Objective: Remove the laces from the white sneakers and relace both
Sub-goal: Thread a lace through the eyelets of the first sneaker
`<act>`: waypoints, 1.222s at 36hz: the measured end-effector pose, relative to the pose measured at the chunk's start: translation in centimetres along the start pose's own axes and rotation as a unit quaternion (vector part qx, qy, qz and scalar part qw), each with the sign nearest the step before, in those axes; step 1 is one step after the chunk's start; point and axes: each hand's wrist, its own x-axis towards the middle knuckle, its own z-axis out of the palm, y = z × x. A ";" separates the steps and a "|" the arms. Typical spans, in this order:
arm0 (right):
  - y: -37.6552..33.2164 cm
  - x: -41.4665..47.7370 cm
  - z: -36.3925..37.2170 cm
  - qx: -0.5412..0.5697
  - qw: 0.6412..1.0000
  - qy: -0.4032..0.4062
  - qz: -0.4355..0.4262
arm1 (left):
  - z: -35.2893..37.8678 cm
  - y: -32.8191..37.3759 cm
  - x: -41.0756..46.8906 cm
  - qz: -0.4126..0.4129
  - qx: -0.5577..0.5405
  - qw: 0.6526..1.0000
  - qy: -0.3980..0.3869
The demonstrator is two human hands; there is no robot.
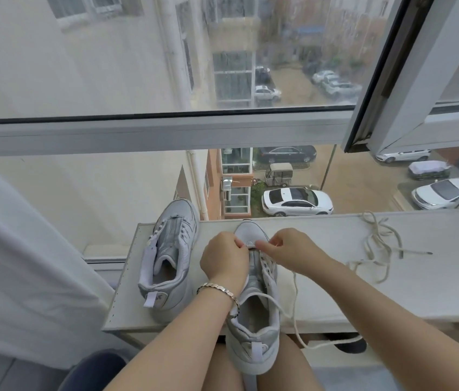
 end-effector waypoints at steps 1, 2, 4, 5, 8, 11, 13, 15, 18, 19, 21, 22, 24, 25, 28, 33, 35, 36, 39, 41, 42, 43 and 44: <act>-0.4 0.3 0.2 -0.001 1.000 -0.007 0.012 | 0.0 -0.1 0.0 -0.003 -0.003 1.000 -0.001; -0.6 0.6 0.2 0.002 1.000 -0.014 0.022 | 0.0 -0.1 0.0 -0.004 -0.004 1.000 -0.001; -0.9 1.1 0.0 0.007 0.998 -0.034 0.046 | 0.1 0.0 0.0 -0.002 -0.004 1.000 -0.002; -1.1 1.4 -0.2 -0.003 0.997 -0.044 0.061 | 0.0 0.0 -0.1 -0.001 -0.003 1.000 -0.001; -2.1 2.0 -0.8 -0.053 0.992 -0.066 0.089 | 0.0 0.1 -0.1 0.001 0.001 1.000 -0.002; -2.7 2.4 -1.1 -0.104 0.989 -0.082 0.066 | 0.0 0.1 -0.2 0.000 0.003 1.000 -0.002; -2.8 2.3 -1.1 -0.141 0.986 -0.085 0.034 | 0.0 0.1 -0.2 -0.001 0.003 1.000 -0.002; -2.6 2.1 -1.0 -0.152 0.984 -0.088 0.000 | 0.0 0.1 -0.2 -0.002 0.003 1.000 -0.001; -2.1 1.6 -1.2 -0.119 0.986 -0.111 -0.045 | 0.0 0.1 -0.2 -0.002 0.003 1.000 0.000; -1.9 1.5 -1.3 -0.116 0.984 -0.119 -0.060 | 0.0 0.1 -0.2 -0.001 0.003 1.000 -0.001; -1.5 1.4 -1.4 -0.107 0.982 -0.133 -0.082 | 0.0 0.1 -0.2 0.000 0.001 1.000 -0.003; -1.4 1.2 -1.3 -0.098 0.982 -0.131 -0.089 | 0.0 0.1 -0.2 0.000 0.002 1.000 -0.003; -0.7 0.8 -1.2 -0.058 0.989 -0.096 -0.094 | 0.0 0.0 -0.2 0.001 0.004 1.000 0.000; -0.4 0.5 -1.2 -0.029 0.993 -0.072 -0.091 | 0.0 0.0 -0.2 0.002 0.003 1.000 0.003; 0.5 -0.4 -0.9 0.028 0.995 -0.083 -0.042 | 0.1 0.0 -0.2 0.005 -0.002 1.000 0.008; 1.1 -1.3 0.0 0.053 0.998 -0.013 -0.009 | 0.1 -0.1 -0.2 0.010 0.003 1.000 0.008; 1.0 -1.7 0.2 0.002 0.999 0.018 -0.026 | 0.2 -0.1 -0.1 0.014 0.006 1.000 0.005; 1.0 -1.9 0.2 -0.013 0.999 0.023 -0.032 | 0.2 -0.1 -0.1 0.015 0.009 1.000 0.004; 1.0 -2.6 0.4 -0.063 0.995 0.043 -0.066 | 0.3 0.0 -0.1 0.023 0.024 0.999 0.000; 1.1 -3.0 0.5 -0.068 0.993 0.048 -0.079 | 0.4 0.0 0.0 0.026 0.031 0.999 -0.002; 1.3 -3.2 0.5 -0.062 0.994 0.046 -0.078 | 0.4 0.0 0.0 0.027 0.033 0.999 -0.002; 1.4 -3.2 0.4 -0.050 0.995 0.045 -0.070 | 0.4 0.0 -0.1 0.027 0.033 0.999 -0.003; 1.5 -3.2 0.3 -0.030 0.997 0.048 -0.054 | 0.4 0.0 0.0 0.028 0.033 0.999 -0.002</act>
